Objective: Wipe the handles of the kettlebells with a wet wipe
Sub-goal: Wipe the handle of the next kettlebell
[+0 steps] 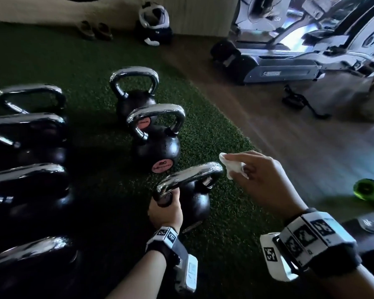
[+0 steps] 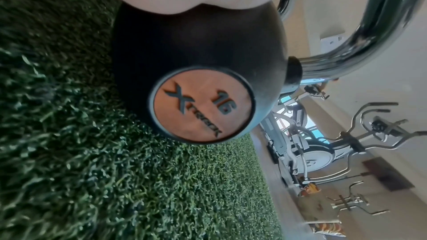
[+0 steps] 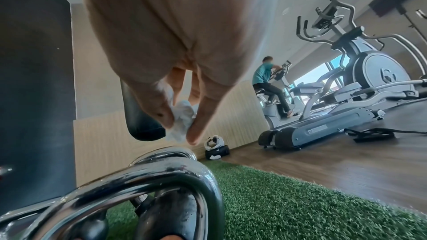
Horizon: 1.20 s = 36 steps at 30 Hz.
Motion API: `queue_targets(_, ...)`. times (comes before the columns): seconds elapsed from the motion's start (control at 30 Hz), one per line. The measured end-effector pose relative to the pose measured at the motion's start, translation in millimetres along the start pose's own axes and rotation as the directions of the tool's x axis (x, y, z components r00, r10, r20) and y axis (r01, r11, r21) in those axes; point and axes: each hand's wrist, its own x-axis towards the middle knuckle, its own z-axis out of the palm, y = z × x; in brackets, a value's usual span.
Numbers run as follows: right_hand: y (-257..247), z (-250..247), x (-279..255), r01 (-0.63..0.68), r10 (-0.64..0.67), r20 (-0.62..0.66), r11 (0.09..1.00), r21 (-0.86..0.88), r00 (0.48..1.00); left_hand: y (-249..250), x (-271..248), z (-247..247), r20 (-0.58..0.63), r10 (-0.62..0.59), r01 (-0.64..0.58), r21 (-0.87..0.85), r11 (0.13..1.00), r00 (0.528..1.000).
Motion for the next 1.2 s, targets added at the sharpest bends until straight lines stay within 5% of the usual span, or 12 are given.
queue_targets(0.23, -12, 34, -14, 0.025, -0.01, -0.117, 0.992, 0.125, 0.993, 2, 10, -8, 0.08, 0.033, -0.034, 0.008, 0.999, 0.996)
queue_targets(0.43, -14, 71, -9, 0.115, -0.127, -0.268, 0.992, -0.06, 0.955, -2, 14, -5, 0.136, 0.048, -0.047, -0.015, 0.999, 0.99)
queue_targets(0.67, -1, 107, -25, 0.181, -0.234, -0.185, 0.948, -0.261, 0.954, -16, 22, 0, 0.138, 0.169, -0.157, -0.094, 0.983, 0.976)
queue_targets(0.8, 12, 92, -16, 0.048, -0.08, -0.346, 0.994, -0.099, 0.935, -21, 24, -4, 0.091, 0.18, -0.165, -0.156, 0.974, 0.979)
queue_targets(0.97, 8, 91, -16, 0.075, -0.088, -0.366, 0.996, -0.048, 0.927, -12, 18, -4, 0.091, 0.15, -0.143, -0.075, 0.987, 0.985)
queue_targets(1.1, 39, 89, -9, -0.252, 0.297, -0.339, 0.953, 0.169, 0.893, -13, 19, -5, 0.084, 0.14, -0.134, -0.071, 0.988, 0.987)
queue_targets(1.2, 47, 93, -10, -0.322, 0.384, -0.318, 0.918, 0.23, 0.867, -20, 24, -3, 0.082, 0.139, -0.133, -0.077, 0.988, 0.987)
